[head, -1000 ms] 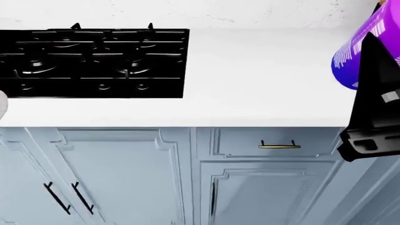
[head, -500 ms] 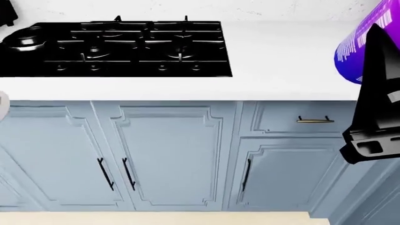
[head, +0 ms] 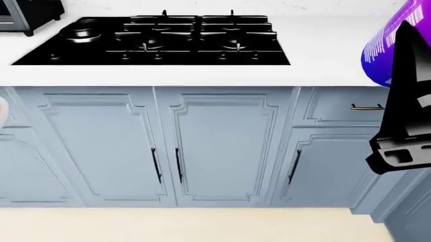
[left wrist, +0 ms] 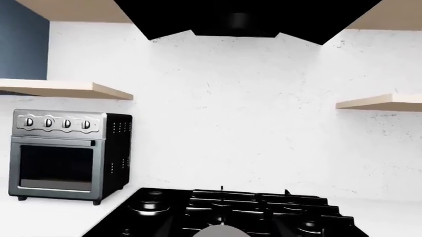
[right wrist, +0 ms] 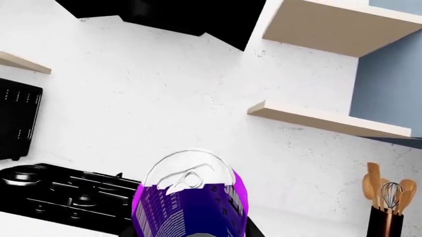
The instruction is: Move the drinks to the dining counter.
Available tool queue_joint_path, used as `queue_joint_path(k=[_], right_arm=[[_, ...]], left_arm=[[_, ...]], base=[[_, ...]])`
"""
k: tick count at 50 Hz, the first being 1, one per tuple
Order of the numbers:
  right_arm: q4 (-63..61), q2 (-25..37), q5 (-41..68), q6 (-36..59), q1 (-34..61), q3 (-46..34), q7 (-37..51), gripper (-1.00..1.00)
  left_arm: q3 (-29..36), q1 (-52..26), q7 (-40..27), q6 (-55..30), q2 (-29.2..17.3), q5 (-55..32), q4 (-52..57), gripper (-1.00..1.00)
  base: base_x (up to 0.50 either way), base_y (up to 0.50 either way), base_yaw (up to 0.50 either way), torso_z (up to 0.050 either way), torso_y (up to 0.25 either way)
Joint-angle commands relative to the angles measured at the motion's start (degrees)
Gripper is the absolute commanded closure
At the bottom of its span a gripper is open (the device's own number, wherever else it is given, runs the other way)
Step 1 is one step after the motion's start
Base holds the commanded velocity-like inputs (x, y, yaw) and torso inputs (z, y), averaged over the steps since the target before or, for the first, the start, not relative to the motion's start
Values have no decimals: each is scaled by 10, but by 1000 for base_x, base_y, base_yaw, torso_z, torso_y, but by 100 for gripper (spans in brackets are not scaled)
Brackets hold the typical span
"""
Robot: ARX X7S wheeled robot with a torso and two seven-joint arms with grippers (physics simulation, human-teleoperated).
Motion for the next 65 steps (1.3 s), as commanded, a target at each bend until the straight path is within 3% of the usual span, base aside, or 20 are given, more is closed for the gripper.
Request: queue_joint_path(k=[1,41,53,57,65], right_arm=[[2,6,-11,3,-1,1,-9,100],[5,25,-35,-8,-40,24,-22,100],[0,27,-33,-61,-102,97,-51,100],[-5,3,-26,-84,-147,132,-83,100],[6,44,-16,20,-18,-6,23,100]], left_arm=[[-4,-1,2,4,-1,2,-2,100],[-7,12,9,10,1,8,1,100],[-9,16,10,12,1,11,1,100],[-9,18,10,12,0,12,2,100],[-12,20,12,11,-1,13,1,100]], base=[[-355,453,0,0,0],[-360,420,0,1,0],[-35,11,0,0,0],[0,0,0,2,0],[0,0,37,0,0]])
